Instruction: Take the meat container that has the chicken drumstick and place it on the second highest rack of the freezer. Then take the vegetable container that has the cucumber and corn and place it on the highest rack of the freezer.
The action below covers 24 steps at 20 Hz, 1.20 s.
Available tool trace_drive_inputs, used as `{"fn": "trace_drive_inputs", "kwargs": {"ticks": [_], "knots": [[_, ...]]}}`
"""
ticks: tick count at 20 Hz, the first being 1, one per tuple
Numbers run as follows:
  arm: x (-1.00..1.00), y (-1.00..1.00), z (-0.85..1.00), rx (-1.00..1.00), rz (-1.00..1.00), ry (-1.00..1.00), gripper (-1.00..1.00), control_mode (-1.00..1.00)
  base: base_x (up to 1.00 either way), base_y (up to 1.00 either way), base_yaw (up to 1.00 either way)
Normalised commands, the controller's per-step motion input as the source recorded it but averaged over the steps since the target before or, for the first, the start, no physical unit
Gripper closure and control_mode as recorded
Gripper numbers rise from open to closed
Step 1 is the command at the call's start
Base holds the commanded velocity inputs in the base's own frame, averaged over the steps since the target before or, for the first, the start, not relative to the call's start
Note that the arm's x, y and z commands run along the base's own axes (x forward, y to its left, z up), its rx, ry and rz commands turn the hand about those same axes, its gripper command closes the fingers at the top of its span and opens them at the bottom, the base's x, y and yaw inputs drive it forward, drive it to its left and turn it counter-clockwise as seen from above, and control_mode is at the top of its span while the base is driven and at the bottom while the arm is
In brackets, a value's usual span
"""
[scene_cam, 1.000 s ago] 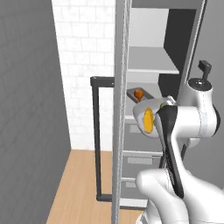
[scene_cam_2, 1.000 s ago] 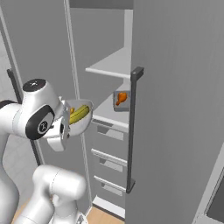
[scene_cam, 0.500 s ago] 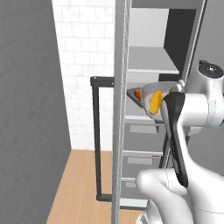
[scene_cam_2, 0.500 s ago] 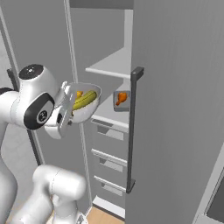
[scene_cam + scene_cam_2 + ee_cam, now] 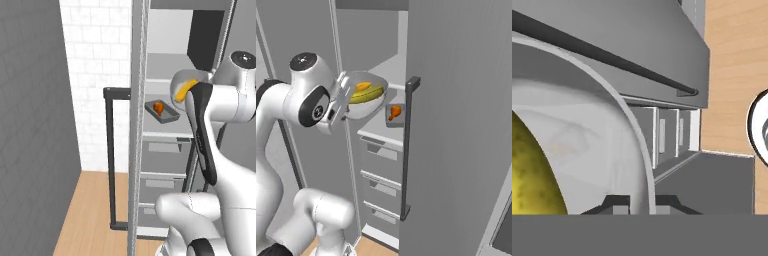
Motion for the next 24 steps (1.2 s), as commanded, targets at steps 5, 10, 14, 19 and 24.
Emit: {"fn": "trace_drive_inputs", "kwargs": {"ticks": [5, 10, 14, 19, 24], "knots": [[0.52, 0.00, 0.23, 0.03, -0.01, -0.29, 1.00, -1.00, 0.00, 0.00, 0.00], [0.72, 0.00, 0.02, 0.01, 0.00, -0.09, 1.00, -1.00, 0.00, 0.00, 0.00], [0.73, 0.00, 0.03, 0.00, 0.00, 0.00, 1.00, -1.00, 0.00, 0.00, 0.00], [0.79, -0.03, 0.15, 0.00, 0.00, 0.00, 1.00, -1.00, 0.00, 0.00, 0.00], [0.56, -0.10, 0.15, 0.00, 0.00, 0.04, 1.00, -1.00, 0.00, 0.00, 0.00]]}}
